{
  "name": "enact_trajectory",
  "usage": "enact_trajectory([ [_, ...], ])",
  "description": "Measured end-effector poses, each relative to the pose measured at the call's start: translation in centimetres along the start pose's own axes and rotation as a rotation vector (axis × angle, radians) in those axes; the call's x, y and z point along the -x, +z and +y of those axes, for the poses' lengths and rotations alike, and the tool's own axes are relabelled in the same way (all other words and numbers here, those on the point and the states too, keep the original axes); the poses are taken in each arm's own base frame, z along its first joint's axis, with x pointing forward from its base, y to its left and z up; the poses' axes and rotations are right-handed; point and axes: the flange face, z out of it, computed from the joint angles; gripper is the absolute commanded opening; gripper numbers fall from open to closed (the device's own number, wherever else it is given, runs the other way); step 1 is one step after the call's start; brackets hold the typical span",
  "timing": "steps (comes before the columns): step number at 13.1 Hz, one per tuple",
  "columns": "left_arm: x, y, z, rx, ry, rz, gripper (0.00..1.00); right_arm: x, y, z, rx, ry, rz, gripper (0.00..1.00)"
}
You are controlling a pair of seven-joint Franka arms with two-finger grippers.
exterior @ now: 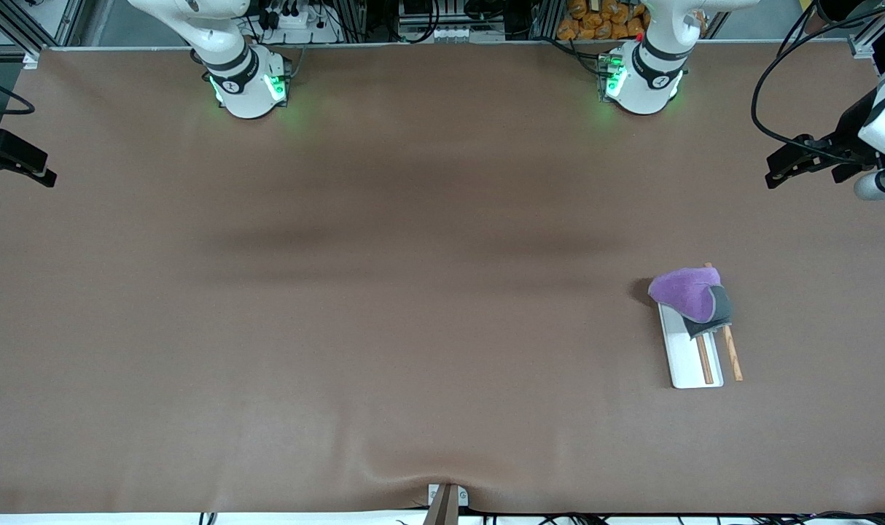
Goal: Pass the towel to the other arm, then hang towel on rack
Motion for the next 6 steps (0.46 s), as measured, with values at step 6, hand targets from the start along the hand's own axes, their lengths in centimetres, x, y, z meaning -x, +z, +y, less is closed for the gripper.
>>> enact_trajectory([
  [6, -0.31, -0.91, -0.45, 0.003, -0.004, 0.02, 1.0, 0.0, 0.0, 0.07, 0.0, 0.001, 0.0, 1.0],
])
